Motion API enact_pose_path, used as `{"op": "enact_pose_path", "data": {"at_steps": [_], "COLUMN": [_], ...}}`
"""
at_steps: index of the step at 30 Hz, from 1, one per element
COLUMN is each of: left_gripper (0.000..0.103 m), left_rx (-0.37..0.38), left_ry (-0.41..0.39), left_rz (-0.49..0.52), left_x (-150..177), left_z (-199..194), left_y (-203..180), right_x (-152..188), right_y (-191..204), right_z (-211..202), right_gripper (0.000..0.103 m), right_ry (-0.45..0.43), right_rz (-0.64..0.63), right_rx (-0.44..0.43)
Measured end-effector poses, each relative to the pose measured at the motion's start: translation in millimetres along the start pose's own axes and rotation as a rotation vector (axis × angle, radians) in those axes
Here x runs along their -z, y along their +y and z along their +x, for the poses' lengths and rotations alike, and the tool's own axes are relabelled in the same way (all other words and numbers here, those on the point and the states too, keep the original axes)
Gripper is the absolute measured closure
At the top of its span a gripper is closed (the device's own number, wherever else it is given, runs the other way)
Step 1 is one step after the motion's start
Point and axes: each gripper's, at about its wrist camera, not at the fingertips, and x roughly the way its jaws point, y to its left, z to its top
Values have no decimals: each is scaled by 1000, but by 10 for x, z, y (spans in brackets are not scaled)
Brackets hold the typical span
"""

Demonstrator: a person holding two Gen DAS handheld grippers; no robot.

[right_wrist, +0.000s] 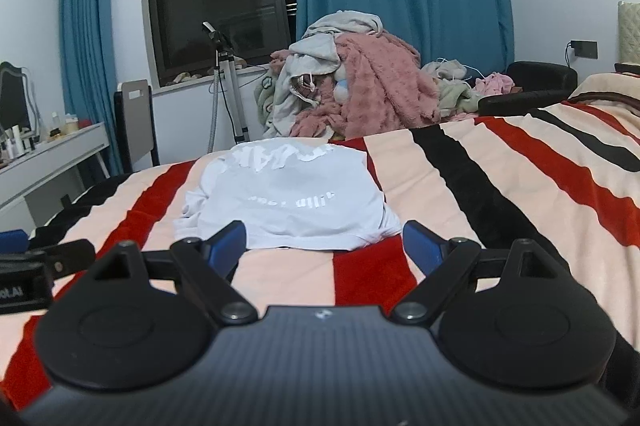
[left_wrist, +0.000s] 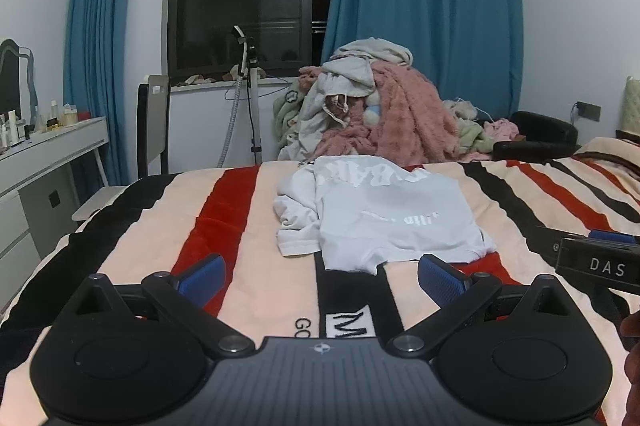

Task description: Fold clothes

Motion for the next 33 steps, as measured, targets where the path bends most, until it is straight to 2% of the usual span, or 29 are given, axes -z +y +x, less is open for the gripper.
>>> {"op": "enact_pose_path", "data": {"at_steps": [6,23,33], "left_gripper": [0,0,0], "left_rx": [-20,-50,-41], "left_ry": [-17,-20,-13], "left_rz": [27,5,-7], "left_x": [22,26,60], "left_z": [-28,-21,7], "left_y": [-52,-13,-11], "right_x": [7,13,12], "right_y": [-1,-5,-2], "right_z": [29,24,25], "right_gripper": [16,16,16], "right_ry": [-1,14,21], "right_rz": [-6,-7,-11], "right_rx": [1,0,-1]}}
